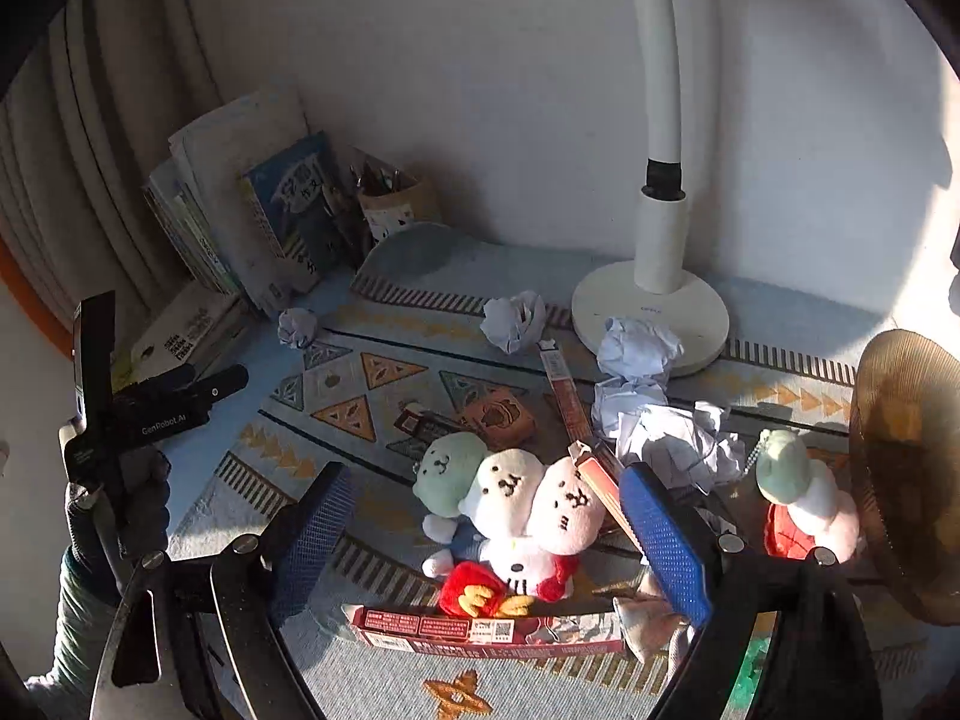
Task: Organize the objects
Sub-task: 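Move both tools toward the crumpled paper ball on the rug, then grasp the crumpled white paper ball with the left gripper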
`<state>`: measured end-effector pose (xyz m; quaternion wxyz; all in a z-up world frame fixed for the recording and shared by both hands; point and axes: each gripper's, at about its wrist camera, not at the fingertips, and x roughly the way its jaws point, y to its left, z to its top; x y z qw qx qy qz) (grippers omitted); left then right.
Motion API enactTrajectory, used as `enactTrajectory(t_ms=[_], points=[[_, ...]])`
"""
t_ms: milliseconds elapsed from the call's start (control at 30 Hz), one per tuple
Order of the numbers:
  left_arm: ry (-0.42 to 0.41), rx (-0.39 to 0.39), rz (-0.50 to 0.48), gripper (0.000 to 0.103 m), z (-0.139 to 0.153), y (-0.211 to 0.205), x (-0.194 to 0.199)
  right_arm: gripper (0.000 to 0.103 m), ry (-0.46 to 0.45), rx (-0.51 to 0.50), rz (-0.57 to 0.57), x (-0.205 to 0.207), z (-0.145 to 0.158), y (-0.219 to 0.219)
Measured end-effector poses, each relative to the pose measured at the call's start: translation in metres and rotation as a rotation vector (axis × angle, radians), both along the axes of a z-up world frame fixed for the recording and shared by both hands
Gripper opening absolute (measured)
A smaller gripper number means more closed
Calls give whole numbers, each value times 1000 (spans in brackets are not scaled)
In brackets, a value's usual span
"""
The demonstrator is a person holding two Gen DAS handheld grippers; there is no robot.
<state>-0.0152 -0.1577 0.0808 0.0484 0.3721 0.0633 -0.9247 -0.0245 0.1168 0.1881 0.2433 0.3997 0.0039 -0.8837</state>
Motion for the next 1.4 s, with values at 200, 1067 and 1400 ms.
enactTrajectory(t_ms=[200, 1067, 1400], points=[[-49, 19, 47, 102, -24, -35, -59, 89, -60, 1, -17, -79, -10, -54], [-104, 125, 51, 48, -62, -53, -127, 44, -270, 140, -97, -168, -83, -99], [-35, 181, -87, 48, 16, -6, -72, 44, -174, 54, -53, -73, 1, -62]])
